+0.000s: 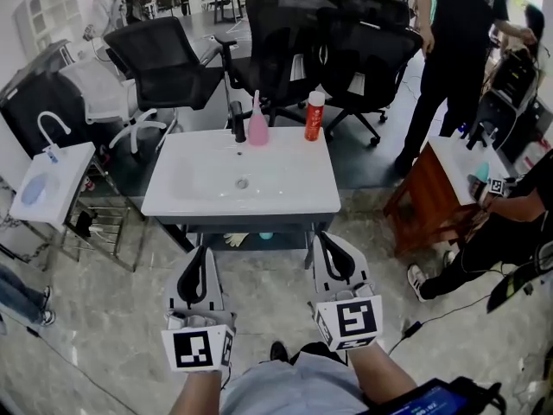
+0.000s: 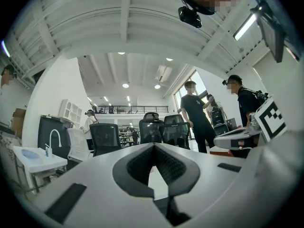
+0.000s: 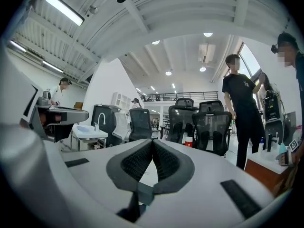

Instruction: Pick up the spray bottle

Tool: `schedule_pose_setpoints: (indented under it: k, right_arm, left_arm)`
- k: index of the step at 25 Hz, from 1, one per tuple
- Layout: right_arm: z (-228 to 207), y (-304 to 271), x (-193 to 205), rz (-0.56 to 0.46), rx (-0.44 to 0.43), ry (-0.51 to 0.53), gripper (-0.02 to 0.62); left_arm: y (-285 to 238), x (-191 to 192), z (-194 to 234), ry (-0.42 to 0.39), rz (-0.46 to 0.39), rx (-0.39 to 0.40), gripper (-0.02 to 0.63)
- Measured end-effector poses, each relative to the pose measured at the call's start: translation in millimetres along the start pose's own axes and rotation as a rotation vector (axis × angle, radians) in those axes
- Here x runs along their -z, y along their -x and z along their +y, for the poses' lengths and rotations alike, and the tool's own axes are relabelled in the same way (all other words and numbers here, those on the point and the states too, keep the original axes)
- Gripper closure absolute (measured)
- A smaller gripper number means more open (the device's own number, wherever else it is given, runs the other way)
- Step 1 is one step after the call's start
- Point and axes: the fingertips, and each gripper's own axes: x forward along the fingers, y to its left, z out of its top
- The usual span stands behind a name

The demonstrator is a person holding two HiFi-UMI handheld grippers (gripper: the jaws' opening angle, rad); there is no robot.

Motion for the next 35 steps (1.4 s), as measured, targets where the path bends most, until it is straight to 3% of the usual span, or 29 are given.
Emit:
schedule_pose_setpoints:
  k: [13,22,35]
  right_arm:
    - [-20.9,-67.9,25.7,0.046,0.015,-0.025,0.58]
    - [-59.3,-143.1,12.8,-0.002,0.008,-0.043,0.58]
    - [-127.5,-266.2,-7.9,-0.021,-0.056,-0.063,0.58]
  left_arm:
    - [-72.9,45.3,14.4,0.008,0.078,0.036,0.591]
    - [-157.1,69.5,13.2,-0.023,0.135,0.063,0.589]
    - [-288.6,56.6,22.6,-0.069,0.154,0.025,0.591]
